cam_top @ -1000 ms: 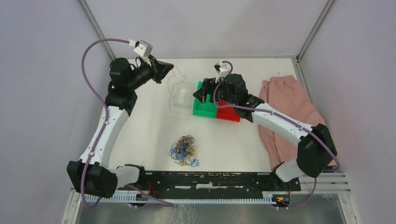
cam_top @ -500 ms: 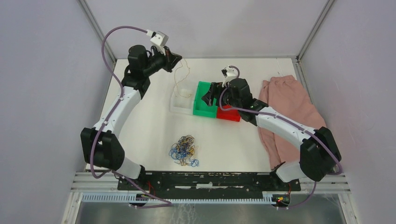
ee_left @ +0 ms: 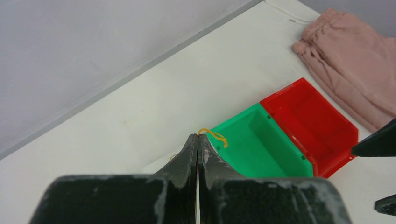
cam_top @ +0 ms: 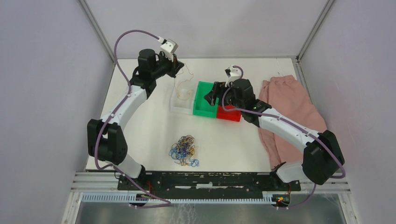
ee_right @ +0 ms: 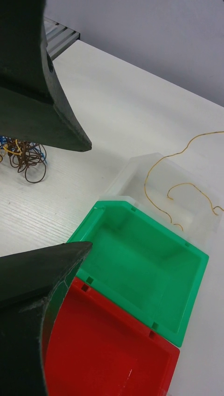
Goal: Untangle the cables
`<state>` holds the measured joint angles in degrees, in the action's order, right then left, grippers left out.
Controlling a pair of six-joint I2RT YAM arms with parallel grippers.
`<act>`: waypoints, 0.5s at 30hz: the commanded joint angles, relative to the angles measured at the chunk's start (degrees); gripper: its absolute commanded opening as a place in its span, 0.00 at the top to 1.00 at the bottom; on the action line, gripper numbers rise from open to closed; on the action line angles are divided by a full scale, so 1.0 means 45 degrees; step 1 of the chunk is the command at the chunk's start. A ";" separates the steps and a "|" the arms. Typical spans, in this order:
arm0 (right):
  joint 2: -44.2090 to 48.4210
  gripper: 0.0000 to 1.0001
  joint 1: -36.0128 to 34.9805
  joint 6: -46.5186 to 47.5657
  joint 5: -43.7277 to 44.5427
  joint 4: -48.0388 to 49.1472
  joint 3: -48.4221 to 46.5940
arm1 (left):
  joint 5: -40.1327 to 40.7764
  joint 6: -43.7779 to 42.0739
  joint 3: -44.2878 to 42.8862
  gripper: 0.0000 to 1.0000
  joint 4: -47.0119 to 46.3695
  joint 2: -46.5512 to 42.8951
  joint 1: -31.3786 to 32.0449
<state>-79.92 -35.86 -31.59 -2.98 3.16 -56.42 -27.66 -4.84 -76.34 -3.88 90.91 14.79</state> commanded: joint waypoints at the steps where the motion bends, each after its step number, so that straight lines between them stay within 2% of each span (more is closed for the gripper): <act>1: 0.0439 0.23 0.0093 0.0111 0.0038 0.0454 0.0058 | 0.1102 -0.1700 0.0204 0.97 0.0774 0.0024 0.0120; 8: 0.0591 0.23 0.0172 0.0077 0.0144 0.0173 0.0153 | 0.2241 -0.2859 0.0862 0.97 0.1176 0.0209 0.0648; 15: 0.0731 0.24 0.0284 0.0061 0.0208 0.0023 0.0357 | 0.2934 -0.2743 0.0655 0.97 0.1001 0.1107 0.1282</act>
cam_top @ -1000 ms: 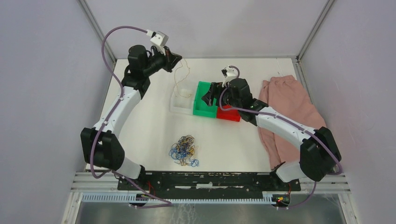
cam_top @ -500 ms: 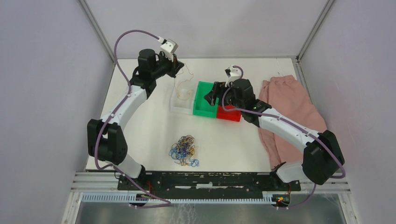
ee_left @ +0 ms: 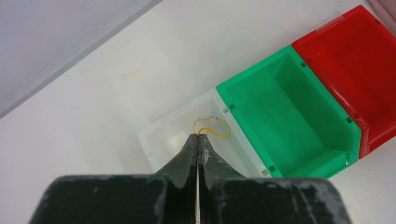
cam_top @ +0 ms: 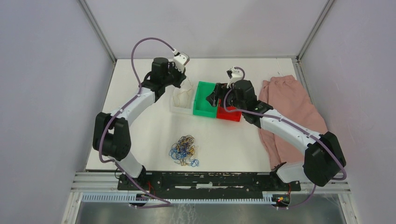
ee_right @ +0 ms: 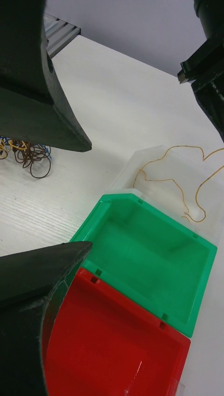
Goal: Untangle the cables
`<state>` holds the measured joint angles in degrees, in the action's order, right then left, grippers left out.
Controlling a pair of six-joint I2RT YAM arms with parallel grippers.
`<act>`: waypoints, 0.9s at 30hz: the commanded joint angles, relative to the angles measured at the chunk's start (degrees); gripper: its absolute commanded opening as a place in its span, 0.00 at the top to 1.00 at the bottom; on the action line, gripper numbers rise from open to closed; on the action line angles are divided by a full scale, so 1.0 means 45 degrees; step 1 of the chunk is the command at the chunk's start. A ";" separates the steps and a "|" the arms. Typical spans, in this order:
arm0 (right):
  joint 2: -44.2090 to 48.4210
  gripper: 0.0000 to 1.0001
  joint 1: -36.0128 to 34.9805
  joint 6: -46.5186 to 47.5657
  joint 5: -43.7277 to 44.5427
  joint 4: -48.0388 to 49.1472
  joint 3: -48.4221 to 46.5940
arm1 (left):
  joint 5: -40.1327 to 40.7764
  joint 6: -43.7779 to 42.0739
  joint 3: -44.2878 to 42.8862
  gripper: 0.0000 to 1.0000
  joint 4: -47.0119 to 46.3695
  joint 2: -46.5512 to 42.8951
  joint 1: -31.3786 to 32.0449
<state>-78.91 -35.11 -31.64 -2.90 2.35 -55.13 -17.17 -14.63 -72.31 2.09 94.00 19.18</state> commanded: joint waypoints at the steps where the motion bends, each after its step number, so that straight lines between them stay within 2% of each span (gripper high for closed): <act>1: 0.0532 0.24 0.0153 0.0113 0.0212 0.0119 0.0065 | 0.0643 -0.0495 -0.0334 0.97 -0.0481 0.0599 0.0384; 9: 0.0647 0.24 0.0467 0.0129 0.0216 0.0025 0.0357 | 0.0890 -0.0658 -0.1553 0.97 -0.0818 0.1855 0.0841; 17: 0.0567 0.24 0.0576 0.0136 0.0141 -0.0181 0.0109 | 0.2864 -0.2902 -0.0214 0.97 -0.1350 0.2111 0.0789; 20: 0.0516 0.24 0.0569 0.0061 0.0099 -0.0174 0.0069 | 0.3551 -0.3010 -0.0117 0.97 -0.1563 0.2370 0.0779; 27: 0.0468 0.25 0.0581 0.0072 0.0155 -0.0266 0.0101 | 0.2809 -0.2547 0.0015 0.97 -0.1681 0.2623 0.0926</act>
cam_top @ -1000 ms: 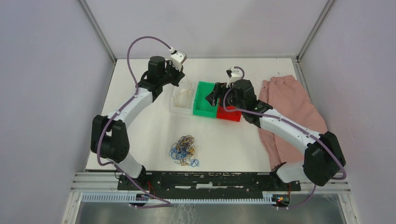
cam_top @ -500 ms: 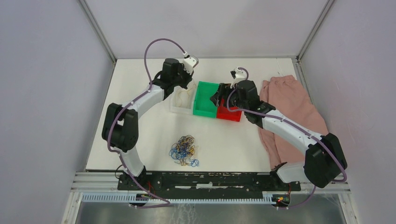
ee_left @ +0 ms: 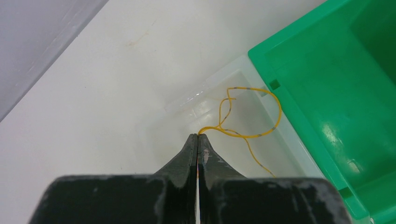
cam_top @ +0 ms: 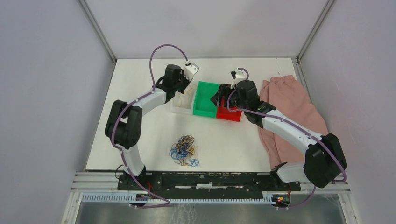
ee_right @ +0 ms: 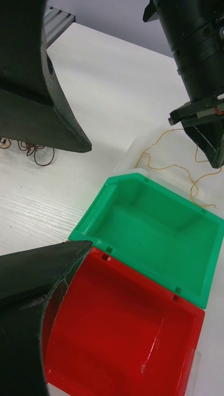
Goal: Untangle the cables
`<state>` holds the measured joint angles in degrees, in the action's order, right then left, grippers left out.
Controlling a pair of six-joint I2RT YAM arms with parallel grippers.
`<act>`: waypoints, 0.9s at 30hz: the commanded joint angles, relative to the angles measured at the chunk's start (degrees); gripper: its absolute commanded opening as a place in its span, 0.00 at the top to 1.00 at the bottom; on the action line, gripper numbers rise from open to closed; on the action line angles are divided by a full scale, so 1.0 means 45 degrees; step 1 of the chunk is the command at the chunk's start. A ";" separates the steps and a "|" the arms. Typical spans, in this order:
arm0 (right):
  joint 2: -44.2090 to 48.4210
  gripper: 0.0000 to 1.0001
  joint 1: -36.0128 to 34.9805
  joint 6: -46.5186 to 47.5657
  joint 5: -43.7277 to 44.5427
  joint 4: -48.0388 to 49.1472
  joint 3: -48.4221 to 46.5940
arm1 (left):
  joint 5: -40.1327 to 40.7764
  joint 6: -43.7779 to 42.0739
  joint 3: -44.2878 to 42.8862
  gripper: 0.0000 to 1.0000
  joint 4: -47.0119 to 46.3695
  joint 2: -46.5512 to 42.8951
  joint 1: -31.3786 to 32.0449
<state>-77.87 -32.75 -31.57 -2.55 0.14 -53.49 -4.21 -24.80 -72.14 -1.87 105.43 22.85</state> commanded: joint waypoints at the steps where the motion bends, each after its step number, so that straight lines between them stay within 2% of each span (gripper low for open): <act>1: 0.0241 0.25 0.0065 0.0077 0.0087 0.0191 -0.0261 | -0.0180 -0.0173 -0.0034 0.97 -0.0774 0.0145 0.0116; 6: 0.0390 0.25 0.0104 0.0231 0.0172 -0.0033 -0.0280 | -0.0584 0.0016 -0.0148 0.97 -0.0426 0.0637 0.0207; 12: 0.0524 0.25 0.0167 0.0355 0.0214 -0.0191 -0.0249 | -0.0179 -0.0173 -0.0318 0.97 -0.0657 0.1295 0.0212; 17: 0.0494 0.25 0.0199 0.0356 0.0195 -0.0215 -0.0239 | -0.0387 0.0175 -0.0365 0.96 -0.0590 0.1178 0.0215; 19: 0.0497 0.25 0.0189 0.0337 0.0149 -0.0236 -0.0261 | -0.0667 0.0334 -0.0547 0.89 -0.0105 0.0957 0.0225; 24: 0.0576 0.25 0.0198 0.0241 -0.0013 -0.0301 -0.0358 | -0.1117 0.0627 -0.1126 0.56 0.1082 0.0241 0.0116; 27: 0.0717 0.24 0.0201 0.0218 -0.0069 -0.0435 -0.0399 | -0.1518 0.0588 -0.1145 0.42 0.1375 -0.0261 0.0032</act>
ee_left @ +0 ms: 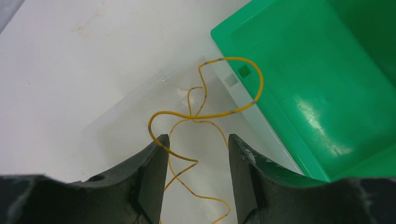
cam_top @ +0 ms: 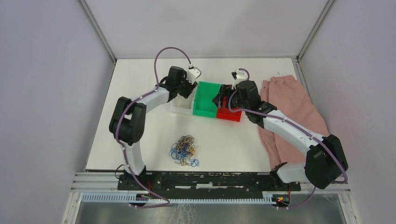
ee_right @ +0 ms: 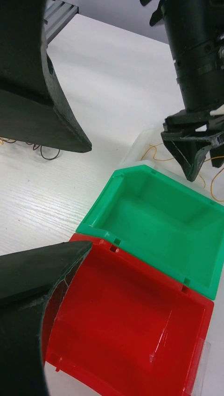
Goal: Untangle the cables
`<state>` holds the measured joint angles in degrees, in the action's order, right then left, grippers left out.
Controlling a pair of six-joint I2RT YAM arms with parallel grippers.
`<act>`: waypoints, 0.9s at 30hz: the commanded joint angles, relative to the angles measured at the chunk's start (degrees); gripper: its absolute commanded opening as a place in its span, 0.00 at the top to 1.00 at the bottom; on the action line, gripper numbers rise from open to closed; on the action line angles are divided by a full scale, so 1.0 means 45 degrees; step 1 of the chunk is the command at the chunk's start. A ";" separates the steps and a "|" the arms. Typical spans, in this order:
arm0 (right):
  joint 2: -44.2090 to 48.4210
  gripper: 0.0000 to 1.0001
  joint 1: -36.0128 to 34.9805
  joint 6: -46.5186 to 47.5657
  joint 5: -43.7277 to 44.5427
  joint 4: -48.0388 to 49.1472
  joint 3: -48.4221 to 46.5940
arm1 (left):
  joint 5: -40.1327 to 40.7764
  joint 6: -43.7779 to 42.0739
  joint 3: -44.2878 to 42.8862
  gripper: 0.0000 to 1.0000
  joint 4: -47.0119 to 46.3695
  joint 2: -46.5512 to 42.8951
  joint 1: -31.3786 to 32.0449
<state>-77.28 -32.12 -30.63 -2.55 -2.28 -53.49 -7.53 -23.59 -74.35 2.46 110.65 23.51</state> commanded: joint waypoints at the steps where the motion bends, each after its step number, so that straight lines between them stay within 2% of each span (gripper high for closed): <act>1: 0.0639 0.24 0.0054 0.0037 -0.0092 0.0040 -0.0417 | -0.0897 0.0272 -0.0765 0.37 0.0670 -0.1525 -0.0134; 4: 0.0751 0.25 0.0060 0.0111 -0.0112 -0.0158 -0.0439 | -0.1234 0.0166 -0.1173 0.26 0.1697 -0.1653 -0.0226; 7: 0.0818 0.25 0.0065 0.0184 -0.0117 -0.0323 -0.0422 | -0.1477 0.0000 -0.1289 0.21 0.2434 -0.1777 -0.0274; 8: 0.0941 0.25 0.0064 0.0167 -0.0132 -0.0376 -0.0281 | -0.1867 -0.0010 -0.1351 0.16 0.2847 -0.1918 -0.0360; 11: 0.1108 0.25 0.0055 0.0229 -0.0157 -0.0448 -0.0136 | -0.3005 -0.0010 -0.1527 0.09 0.3370 -0.2109 -0.0459; 15: 0.1224 0.25 0.0067 0.0302 -0.0204 -0.0472 -0.0066 | -0.3669 0.0114 -0.2019 0.07 0.3334 -0.1906 -0.0479; 20: 0.1039 0.25 0.0067 0.0462 -0.0346 -0.0474 -0.0117 | -0.4207 -0.0311 -0.3594 0.09 0.3656 -0.0772 -0.0490; 23: 0.0882 0.25 0.0057 0.0570 -0.0455 -0.0489 -0.0207 | -0.4490 -0.1167 -0.4389 0.10 0.4183 -0.0061 -0.0478; 27: 0.0631 0.25 0.0067 0.0690 -0.0625 -0.0508 -0.0297 | -0.5284 -0.3634 -0.5502 0.10 0.6069 0.0702 -0.0459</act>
<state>-73.82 -32.12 -28.99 -4.29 -5.56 -53.52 -26.06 -28.21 -94.17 21.56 110.41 21.56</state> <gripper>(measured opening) 0.752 0.904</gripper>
